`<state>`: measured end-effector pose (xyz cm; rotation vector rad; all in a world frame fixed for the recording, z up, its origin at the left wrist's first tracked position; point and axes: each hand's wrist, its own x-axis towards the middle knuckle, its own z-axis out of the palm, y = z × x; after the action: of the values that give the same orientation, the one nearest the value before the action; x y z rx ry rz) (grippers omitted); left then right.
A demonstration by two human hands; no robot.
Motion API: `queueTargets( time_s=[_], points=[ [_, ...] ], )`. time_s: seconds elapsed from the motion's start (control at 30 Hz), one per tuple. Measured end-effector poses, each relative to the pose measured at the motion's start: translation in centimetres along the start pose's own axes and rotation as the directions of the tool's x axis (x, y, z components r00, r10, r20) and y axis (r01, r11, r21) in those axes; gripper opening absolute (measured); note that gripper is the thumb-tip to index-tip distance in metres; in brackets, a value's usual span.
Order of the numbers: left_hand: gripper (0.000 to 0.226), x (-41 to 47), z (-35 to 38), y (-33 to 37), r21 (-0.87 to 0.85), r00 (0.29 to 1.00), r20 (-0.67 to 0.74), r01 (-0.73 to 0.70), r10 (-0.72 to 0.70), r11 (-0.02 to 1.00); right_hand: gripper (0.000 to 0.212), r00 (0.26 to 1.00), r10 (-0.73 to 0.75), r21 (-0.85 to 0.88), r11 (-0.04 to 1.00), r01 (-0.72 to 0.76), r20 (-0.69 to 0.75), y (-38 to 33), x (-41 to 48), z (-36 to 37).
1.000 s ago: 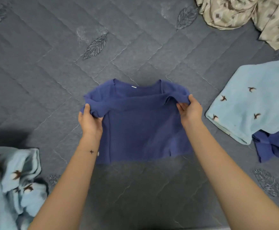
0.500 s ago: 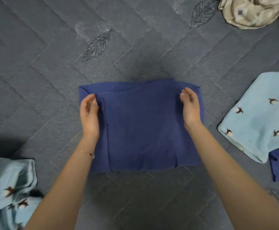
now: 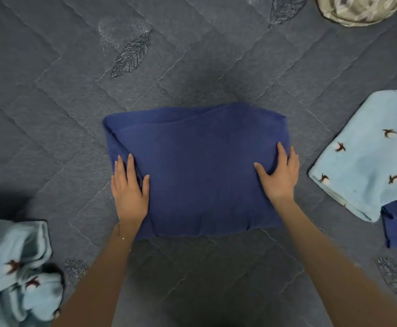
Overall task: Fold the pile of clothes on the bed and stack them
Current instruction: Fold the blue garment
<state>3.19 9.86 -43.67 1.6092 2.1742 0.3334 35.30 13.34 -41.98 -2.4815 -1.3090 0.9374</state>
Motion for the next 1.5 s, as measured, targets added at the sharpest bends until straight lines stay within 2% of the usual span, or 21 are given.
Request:
queueTargets(
  time_s=[0.07, 0.17, 0.27, 0.37, 0.47, 0.57, 0.7, 0.8, 0.9, 0.97, 1.07, 1.17, 1.23, 1.3, 1.33, 1.4, 1.43, 1.5],
  points=[
    [0.059, -0.3, -0.5, -0.4, -0.002, 0.999, 0.021, -0.031, 0.031, 1.000, 0.077, 0.999, -0.036, -0.040, 0.999, 0.037, 0.019, -0.1, -0.9, 0.4],
    [0.063, -0.8, -1.3, -0.2, -0.078, 1.000, -0.007, 0.008, -0.009, 0.997, 0.076, 0.990, -0.144, -0.109, 0.984, 0.143, -0.006, -0.5, -2.5, 0.7],
    [0.056, -2.6, -1.7, -0.4, -0.258, 0.982, -0.057, 0.161, -0.182, 0.953, 0.075, 0.958, -0.287, -0.130, 0.950, 0.283, -0.008, -1.3, -4.7, 1.3],
    [0.031, -5.9, -1.7, -1.1, -0.334, 0.932, -0.118, 0.289, -0.344, 0.897, 0.074, 0.937, -0.348, -0.179, 0.920, 0.349, 0.040, -2.0, -7.2, 2.7],
    [0.021, -10.0, -1.3, -2.0, -0.239, 0.932, -0.112, 0.312, -0.346, 0.919, 0.075, 0.958, -0.266, -0.189, 0.940, 0.283, 0.112, -1.7, -9.3, 4.3],
    [0.012, -12.9, -1.1, -3.2, -0.177, 0.960, -0.094, 0.246, -0.265, 0.953, 0.076, 0.964, -0.196, -0.214, 0.949, 0.232, 0.177, -0.5, -10.8, 5.4],
    [0.009, -13.0, -1.7, -4.0, -0.295, 0.942, -0.146, 0.250, -0.302, 0.922, 0.075, 0.963, -0.193, -0.263, 0.935, 0.239, 0.190, 0.6, -12.1, 5.8],
    [0.011, -12.2, -2.7, -4.0, -0.545, 0.867, -0.233, 0.260, -0.441, 0.797, 0.075, 0.964, -0.161, -0.293, 0.931, 0.220, 0.210, 0.6, -12.4, 5.8],
    [0.012, -11.5, -3.8, -5.5, -0.651, 0.722, -0.313, 0.310, -0.617, 0.693, 0.073, 0.971, -0.127, -0.267, 0.947, 0.180, 0.202, 0.4, -12.4, 5.7],
    [0.009, -11.6, -3.8, -6.6, -0.612, 0.731, -0.250, 0.389, -0.635, 0.689, 0.072, 0.976, -0.108, -0.248, 0.956, 0.154, 0.188, 0.3, -12.3, 5.7],
    [0.010, -12.0, -3.4, -7.6, -0.514, 0.790, -0.097, 0.481, -0.606, 0.710, 0.072, 0.981, -0.095, -0.247, 0.959, 0.136, 0.171, -0.2, -12.4, 6.1],
    [0.016, -10.9, -3.9, -7.2, -0.498, 0.820, -0.119, 0.438, -0.559, 0.749, 0.071, 0.984, -0.097, -0.223, 0.966, 0.129, 0.146, -0.2, -12.5, 6.3],
    [0.028, -9.7, -4.4, -6.5, -0.406, 0.871, -0.192, 0.349, -0.452, 0.845, 0.068, 0.985, -0.114, -0.202, 0.969, 0.139, 0.129, 0.0, -12.4, 6.1],
    [0.036, -7.9, -4.7, -5.7, -0.247, 0.954, -0.216, 0.151, -0.206, 0.957, 0.064, 0.984, -0.130, -0.193, 0.969, 0.152, 0.120, 0.3, -12.2, 6.0],
    [0.040, -6.8, -4.7, -5.3, -0.173, 0.985, -0.164, 0.028, -0.057, 0.985, 0.062, 0.984, -0.137, -0.193, 0.968, 0.157, 0.115, 0.3, -12.1, 6.0],
    [0.046, -4.6, -4.3, -4.7, -0.036, 0.985, -0.001, -0.171, 0.171, 0.985, 0.058, 0.985, -0.141, -0.194, 0.968, 0.159, 0.104, 0.3, -11.7, 6.0],
    [0.048, -3.4, -3.9, -4.6, 0.026, 0.975, 0.058, -0.216, 0.214, 0.976, 0.057, 0.985, -0.140, -0.194, 0.968, 0.157, 0.100, 0.2, -11.5, 6.1],
    [0.047, -1.2, -3.5, -4.4, 0.063, 0.983, 0.086, -0.166, 0.160, 0.984, 0.056, 0.985, -0.142, -0.196, 0.968, 0.158, 0.095, -0.1, -10.9, 6.3]
  ],
)
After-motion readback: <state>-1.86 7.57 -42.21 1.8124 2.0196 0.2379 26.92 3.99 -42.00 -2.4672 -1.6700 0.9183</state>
